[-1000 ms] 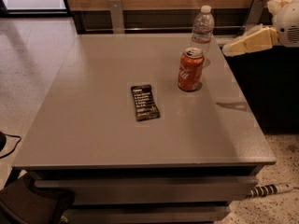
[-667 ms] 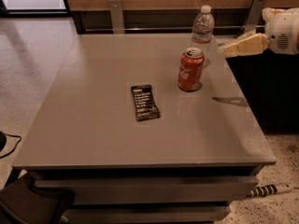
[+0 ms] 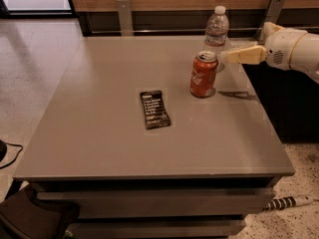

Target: Knock water bottle over

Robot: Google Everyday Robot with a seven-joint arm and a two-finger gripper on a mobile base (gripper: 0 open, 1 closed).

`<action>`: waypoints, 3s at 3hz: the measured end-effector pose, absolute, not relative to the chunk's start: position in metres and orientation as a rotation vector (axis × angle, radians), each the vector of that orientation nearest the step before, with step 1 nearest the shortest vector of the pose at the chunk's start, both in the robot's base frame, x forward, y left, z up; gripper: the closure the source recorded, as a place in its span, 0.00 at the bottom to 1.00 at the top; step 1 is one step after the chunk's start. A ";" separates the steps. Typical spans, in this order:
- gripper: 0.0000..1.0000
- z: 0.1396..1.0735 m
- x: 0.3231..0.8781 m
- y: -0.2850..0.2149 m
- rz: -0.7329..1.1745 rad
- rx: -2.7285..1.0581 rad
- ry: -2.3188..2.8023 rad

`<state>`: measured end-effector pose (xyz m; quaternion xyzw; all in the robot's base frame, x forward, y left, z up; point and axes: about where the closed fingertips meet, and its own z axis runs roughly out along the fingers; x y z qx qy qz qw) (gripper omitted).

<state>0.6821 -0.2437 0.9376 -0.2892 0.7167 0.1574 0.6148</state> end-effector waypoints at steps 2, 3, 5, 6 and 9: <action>0.00 0.909 0.713 -0.249 0.431 -0.592 1.616; 0.00 0.901 0.721 -0.247 0.463 -0.579 1.602; 0.00 0.899 0.746 -0.214 0.566 -0.633 1.544; 0.18 0.901 0.754 -0.200 0.600 -0.663 1.525; 0.88 0.901 0.756 -0.190 0.615 -0.675 1.519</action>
Offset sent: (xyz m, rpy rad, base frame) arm 0.0401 -0.0179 -0.0399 0.1211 -0.0026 -0.0240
